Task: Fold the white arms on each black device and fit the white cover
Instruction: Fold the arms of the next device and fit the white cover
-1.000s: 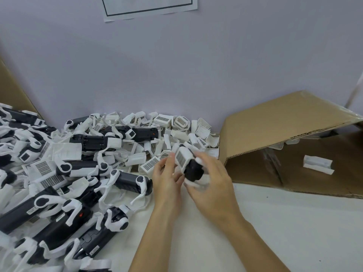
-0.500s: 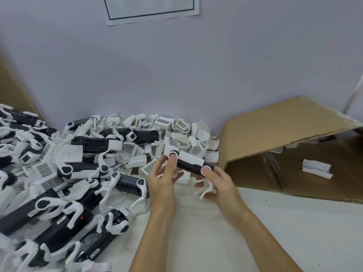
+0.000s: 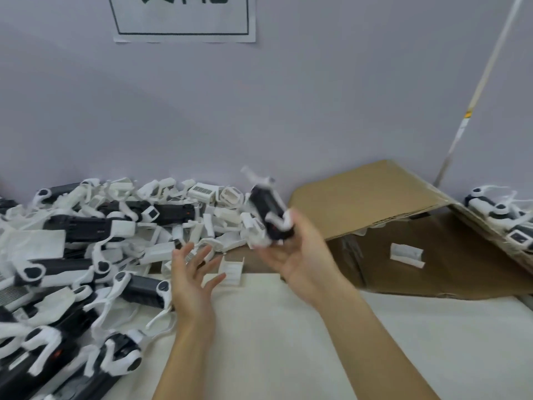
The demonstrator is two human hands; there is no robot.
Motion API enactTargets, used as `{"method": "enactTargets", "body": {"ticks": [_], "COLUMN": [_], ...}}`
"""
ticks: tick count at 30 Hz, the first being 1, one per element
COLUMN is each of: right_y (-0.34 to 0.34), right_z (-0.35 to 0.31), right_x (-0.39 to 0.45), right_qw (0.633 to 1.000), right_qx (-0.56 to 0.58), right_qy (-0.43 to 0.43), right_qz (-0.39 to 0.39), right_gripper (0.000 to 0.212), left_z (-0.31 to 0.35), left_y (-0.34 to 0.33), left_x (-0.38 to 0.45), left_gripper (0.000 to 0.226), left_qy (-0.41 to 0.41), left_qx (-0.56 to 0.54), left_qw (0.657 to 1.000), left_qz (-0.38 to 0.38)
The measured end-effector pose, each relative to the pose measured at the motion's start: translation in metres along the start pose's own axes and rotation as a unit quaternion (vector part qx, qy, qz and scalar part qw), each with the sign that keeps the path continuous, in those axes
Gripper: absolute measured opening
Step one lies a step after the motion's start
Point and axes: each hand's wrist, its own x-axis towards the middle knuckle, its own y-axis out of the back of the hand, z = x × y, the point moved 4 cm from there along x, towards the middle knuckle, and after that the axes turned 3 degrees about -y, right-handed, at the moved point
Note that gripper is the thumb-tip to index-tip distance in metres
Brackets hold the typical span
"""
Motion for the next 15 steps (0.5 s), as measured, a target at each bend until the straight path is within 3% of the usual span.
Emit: {"method": "enactTargets", "body": {"ticks": [2, 4, 6, 7, 11, 13, 15], "right_y": [-0.011, -0.013, -0.007, -0.004, 0.018, 0.029, 0.04], "right_z": [-0.051, -0.101, -0.124, -0.12, -0.038, 0.011, 0.047], "right_x": [0.003, 0.0, -0.004, -0.005, 0.0, -0.002, -0.003], "right_qw": [0.991, 0.971, 0.967, 0.975, 0.989, 0.978, 0.957], "right_qx": [0.095, 0.176, 0.195, 0.16, -0.036, -0.138, -0.248], "right_qy": [0.091, 0.159, 0.161, 0.152, 0.085, 0.065, 0.062], "right_qz": [0.016, 0.023, 0.014, 0.022, 0.114, 0.14, 0.137], "right_gripper": [0.031, 0.065, 0.087, 0.088, 0.053, 0.028, 0.022], "left_z": [-0.001, -0.002, -0.003, -0.004, -0.006, -0.007, -0.009], "left_y": [0.0, 0.0, -0.001, -0.001, -0.003, -0.004, -0.003], "left_x": [-0.001, 0.0, 0.001, 0.001, 0.002, 0.001, 0.001], "left_gripper": [0.042, 0.039, 0.035, 0.032, 0.023, 0.023, 0.021], "left_qy": [-0.001, 0.0, 0.008, 0.013, 0.009, -0.002, -0.008], "left_qx": [0.003, 0.004, 0.005, 0.008, 0.056, 0.096, 0.143], "left_qw": [1.0, 1.0, 1.0, 1.0, 0.998, 0.995, 0.99], "left_qz": [-0.005, -0.006, 0.0, 0.002, 0.008, 0.002, -0.002]}}
